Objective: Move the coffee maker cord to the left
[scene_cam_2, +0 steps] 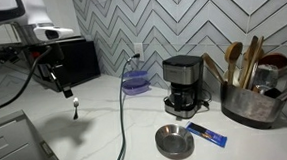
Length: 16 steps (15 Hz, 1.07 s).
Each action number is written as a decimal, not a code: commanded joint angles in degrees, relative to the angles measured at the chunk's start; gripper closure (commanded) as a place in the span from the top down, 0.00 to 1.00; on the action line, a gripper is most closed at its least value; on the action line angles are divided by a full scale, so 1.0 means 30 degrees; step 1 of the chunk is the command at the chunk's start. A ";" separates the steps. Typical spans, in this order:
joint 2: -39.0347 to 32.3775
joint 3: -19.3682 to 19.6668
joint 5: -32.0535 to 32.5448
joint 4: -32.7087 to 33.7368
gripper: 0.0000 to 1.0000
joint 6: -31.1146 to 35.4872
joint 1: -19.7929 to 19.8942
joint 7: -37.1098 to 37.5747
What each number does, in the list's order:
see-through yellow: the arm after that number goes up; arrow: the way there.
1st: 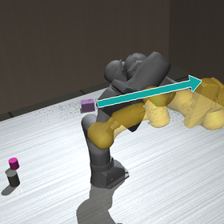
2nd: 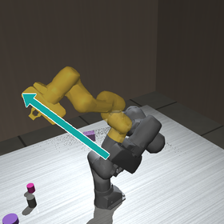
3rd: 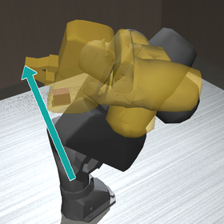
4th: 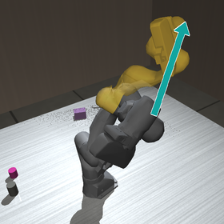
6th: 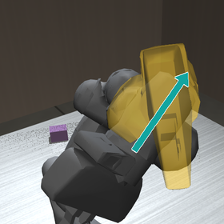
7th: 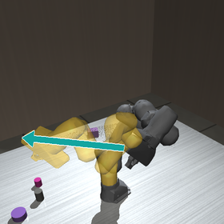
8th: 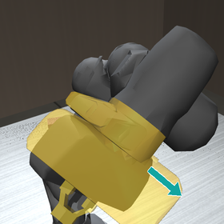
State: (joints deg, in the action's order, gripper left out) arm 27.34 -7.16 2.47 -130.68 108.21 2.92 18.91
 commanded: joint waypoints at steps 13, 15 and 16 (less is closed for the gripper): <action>-0.3025 0.6974 -0.0176 0.4473 1.00 -0.1674 0.3891 -0.2909; -0.3894 0.7785 -0.0290 0.5315 1.00 -0.1040 0.4201 -0.4016; -0.4543 0.8175 -0.0485 0.5823 1.00 -0.0426 0.4241 -0.4791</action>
State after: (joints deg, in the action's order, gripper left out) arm 19.01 14.49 2.21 -117.73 104.27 14.76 9.81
